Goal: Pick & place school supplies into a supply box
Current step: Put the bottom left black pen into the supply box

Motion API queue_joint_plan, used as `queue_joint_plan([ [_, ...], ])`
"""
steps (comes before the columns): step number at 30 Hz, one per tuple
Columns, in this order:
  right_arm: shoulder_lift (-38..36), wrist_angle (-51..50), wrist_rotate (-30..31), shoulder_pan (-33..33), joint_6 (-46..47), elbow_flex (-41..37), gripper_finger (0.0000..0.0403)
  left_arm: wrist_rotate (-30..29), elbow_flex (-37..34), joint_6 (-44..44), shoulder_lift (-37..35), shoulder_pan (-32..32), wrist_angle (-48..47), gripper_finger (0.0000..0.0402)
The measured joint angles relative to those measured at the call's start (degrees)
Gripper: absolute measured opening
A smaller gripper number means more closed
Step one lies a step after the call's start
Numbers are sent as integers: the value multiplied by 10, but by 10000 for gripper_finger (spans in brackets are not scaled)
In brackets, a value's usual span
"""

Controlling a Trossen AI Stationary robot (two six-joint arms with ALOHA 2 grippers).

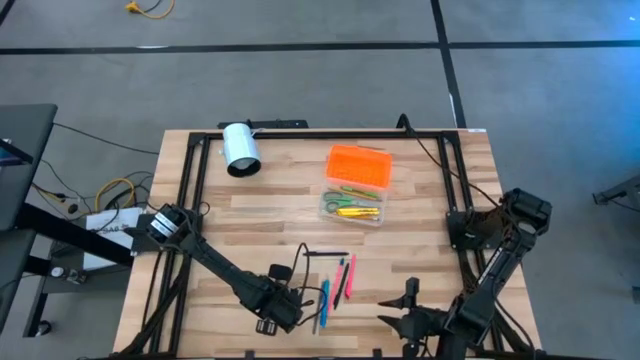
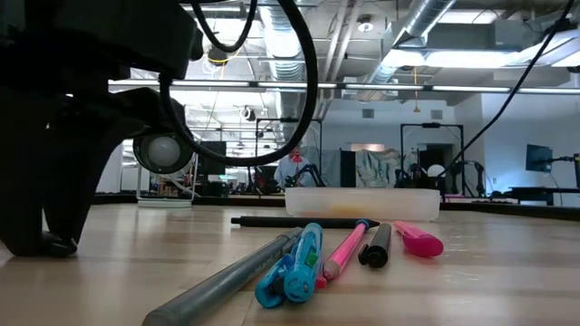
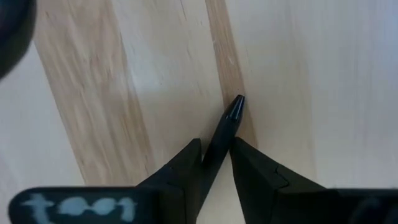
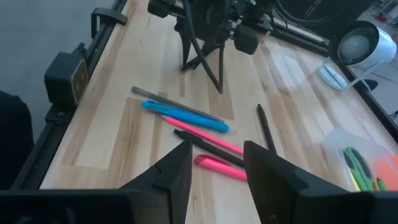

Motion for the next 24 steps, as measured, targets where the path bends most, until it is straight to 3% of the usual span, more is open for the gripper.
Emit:
queue_joint_plan([
  [5,0,0,0,-3,0,0,137,5,-1,16,0,4,2,74],
  [11,0,0,0,-3,0,0,134,5,-1,40,0,8,14,14],
  [24,0,0,0,-3,0,0,134,-147,-2,35,1,-31,21,8],
])
